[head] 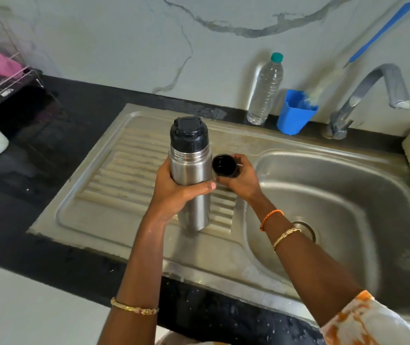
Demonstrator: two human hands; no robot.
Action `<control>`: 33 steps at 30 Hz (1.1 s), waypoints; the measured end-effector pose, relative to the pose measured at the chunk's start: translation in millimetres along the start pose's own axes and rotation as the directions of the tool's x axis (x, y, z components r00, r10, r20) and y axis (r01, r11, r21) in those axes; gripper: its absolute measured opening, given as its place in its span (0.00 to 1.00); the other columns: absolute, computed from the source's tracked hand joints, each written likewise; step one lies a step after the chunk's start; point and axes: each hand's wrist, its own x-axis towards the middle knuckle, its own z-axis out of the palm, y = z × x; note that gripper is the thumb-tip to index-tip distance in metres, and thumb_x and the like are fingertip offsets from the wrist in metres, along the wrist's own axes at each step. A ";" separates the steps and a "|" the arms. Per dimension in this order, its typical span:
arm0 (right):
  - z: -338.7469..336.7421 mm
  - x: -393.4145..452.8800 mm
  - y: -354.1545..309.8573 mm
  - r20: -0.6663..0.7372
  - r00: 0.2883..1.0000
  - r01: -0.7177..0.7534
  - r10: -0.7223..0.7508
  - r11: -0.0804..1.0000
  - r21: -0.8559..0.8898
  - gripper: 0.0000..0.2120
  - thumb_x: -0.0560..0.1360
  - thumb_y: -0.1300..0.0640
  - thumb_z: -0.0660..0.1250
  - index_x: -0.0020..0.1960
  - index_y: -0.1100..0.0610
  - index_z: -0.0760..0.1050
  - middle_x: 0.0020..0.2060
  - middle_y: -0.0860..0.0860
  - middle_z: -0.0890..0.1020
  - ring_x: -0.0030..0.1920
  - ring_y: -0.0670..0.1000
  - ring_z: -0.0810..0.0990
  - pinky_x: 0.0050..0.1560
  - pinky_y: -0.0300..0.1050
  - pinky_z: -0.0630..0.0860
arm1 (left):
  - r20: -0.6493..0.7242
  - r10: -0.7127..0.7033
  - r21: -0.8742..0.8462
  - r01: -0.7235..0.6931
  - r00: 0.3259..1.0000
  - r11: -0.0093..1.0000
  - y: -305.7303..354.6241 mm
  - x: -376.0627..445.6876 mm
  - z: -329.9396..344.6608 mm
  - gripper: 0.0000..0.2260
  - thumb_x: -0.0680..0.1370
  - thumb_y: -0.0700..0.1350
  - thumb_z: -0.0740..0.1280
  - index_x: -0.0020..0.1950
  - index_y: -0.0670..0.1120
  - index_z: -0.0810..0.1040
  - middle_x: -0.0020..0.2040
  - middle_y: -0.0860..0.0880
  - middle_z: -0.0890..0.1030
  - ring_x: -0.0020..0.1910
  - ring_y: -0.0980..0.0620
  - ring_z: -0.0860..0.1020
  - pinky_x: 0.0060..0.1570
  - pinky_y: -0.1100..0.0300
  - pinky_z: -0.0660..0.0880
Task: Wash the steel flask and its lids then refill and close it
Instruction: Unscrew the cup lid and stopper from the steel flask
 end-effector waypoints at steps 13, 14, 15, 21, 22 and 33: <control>12.4 2.2 4.0 -0.026 0.996 0.083 -0.088 0.984 -0.161 0.34 0.63 0.55 0.80 0.65 0.57 0.71 0.58 0.52 0.79 0.56 0.49 0.78 0.57 0.44 0.76 | 0.004 -0.041 0.035 0.040 0.999 0.999 -4.4 -6.5 -1.8 0.29 0.59 0.38 0.78 0.58 0.40 0.77 0.44 0.53 0.84 0.45 0.54 0.83 0.42 0.63 0.78; 12.0 1.0 3.4 0.001 0.997 0.071 -0.072 0.984 -0.164 0.37 0.63 0.56 0.79 0.67 0.57 0.68 0.60 0.53 0.77 0.58 0.51 0.77 0.59 0.44 0.76 | 0.005 -0.041 0.034 0.041 0.999 0.999 -3.8 -6.8 -1.5 0.29 0.59 0.38 0.78 0.58 0.40 0.77 0.44 0.53 0.84 0.45 0.54 0.83 0.42 0.63 0.78; 11.9 -1.7 2.5 0.028 0.998 0.059 -0.055 0.984 -0.170 0.41 0.63 0.56 0.79 0.71 0.56 0.64 0.64 0.55 0.74 0.62 0.53 0.75 0.62 0.46 0.74 | 0.008 -0.041 0.034 0.041 0.999 0.999 -3.3 -7.0 -0.9 0.28 0.59 0.38 0.78 0.58 0.40 0.77 0.43 0.54 0.84 0.44 0.54 0.83 0.41 0.62 0.78; -17.3 -49.9 -71.4 -0.251 0.942 0.262 -0.223 0.956 0.133 0.27 0.68 0.53 0.68 0.66 0.54 0.69 0.65 0.52 0.72 0.66 0.50 0.70 0.67 0.48 0.66 | 0.068 -0.035 0.027 0.034 0.997 0.999 -4.1 -5.6 6.5 0.23 0.61 0.28 0.78 0.51 0.46 0.78 0.41 0.56 0.85 0.41 0.57 0.83 0.40 0.65 0.77; -27.1 -60.5 -93.6 -0.277 0.918 0.345 -0.282 0.914 0.213 0.22 0.69 0.53 0.68 0.61 0.55 0.72 0.61 0.52 0.76 0.63 0.51 0.73 0.65 0.48 0.69 | 0.073 -0.032 0.032 0.030 0.997 0.999 -4.3 -4.6 9.2 0.23 0.61 0.29 0.78 0.51 0.45 0.78 0.42 0.54 0.85 0.42 0.55 0.83 0.40 0.63 0.78; -49.0 -110.8 -160.0 -0.242 0.910 0.337 -0.337 0.940 -0.043 0.20 0.66 0.59 0.77 0.53 0.57 0.74 0.40 0.44 0.78 0.40 0.42 0.78 0.43 0.33 0.75 | 0.178 -0.006 0.081 -0.009 0.984 0.997 6.1 -9.0 71.4 0.27 0.62 0.35 0.80 0.56 0.50 0.76 0.48 0.51 0.84 0.46 0.55 0.83 0.46 0.54 0.81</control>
